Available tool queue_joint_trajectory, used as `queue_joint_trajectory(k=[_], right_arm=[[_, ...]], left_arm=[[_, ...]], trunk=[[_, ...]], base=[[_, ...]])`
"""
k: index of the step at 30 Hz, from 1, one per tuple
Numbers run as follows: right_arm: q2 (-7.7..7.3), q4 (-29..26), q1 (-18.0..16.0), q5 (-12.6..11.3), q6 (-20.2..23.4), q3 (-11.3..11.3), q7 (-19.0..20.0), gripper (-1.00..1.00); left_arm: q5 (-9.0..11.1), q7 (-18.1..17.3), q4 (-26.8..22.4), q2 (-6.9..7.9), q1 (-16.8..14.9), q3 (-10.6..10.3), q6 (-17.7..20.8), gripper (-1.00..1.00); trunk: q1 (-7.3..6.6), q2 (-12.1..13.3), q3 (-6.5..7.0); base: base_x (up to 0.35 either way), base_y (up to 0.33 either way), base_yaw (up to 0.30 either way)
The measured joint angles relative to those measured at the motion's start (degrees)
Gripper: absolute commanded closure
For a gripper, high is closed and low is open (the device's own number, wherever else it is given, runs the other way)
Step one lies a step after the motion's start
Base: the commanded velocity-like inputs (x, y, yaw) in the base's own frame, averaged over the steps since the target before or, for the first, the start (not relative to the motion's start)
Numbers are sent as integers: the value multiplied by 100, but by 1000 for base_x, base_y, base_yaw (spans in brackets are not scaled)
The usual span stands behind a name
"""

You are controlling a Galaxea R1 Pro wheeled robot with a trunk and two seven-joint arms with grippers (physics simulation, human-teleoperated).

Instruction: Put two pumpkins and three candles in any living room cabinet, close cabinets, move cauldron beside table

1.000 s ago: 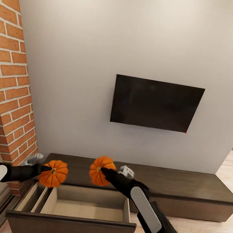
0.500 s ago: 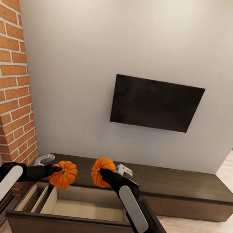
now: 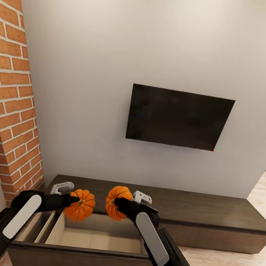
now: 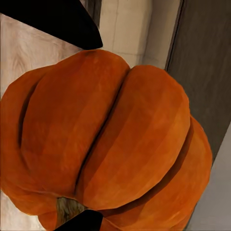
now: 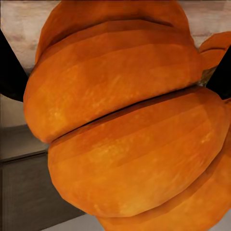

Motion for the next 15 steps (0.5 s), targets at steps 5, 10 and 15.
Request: queue_joint_trajectory(k=[5,10,15], right_arm=[[4,151,-8,5,52,-3,-49,100],[3,208,-22,17,201,-1,-457,100],[1,321,-26,18,205,5,-501,100]], left_arm=[[-188,751,13,-307,-1,-61,-118,100],[-280,839,281,-360,-8,-79,-385,100],[-266,845,351,-385,-10,-83,-497,100]], trunk=[[110,-202,-90],[220,-402,-180],[330,-604,-270]], base=[[0,0,0],[0,0,0],[0,0,0]])
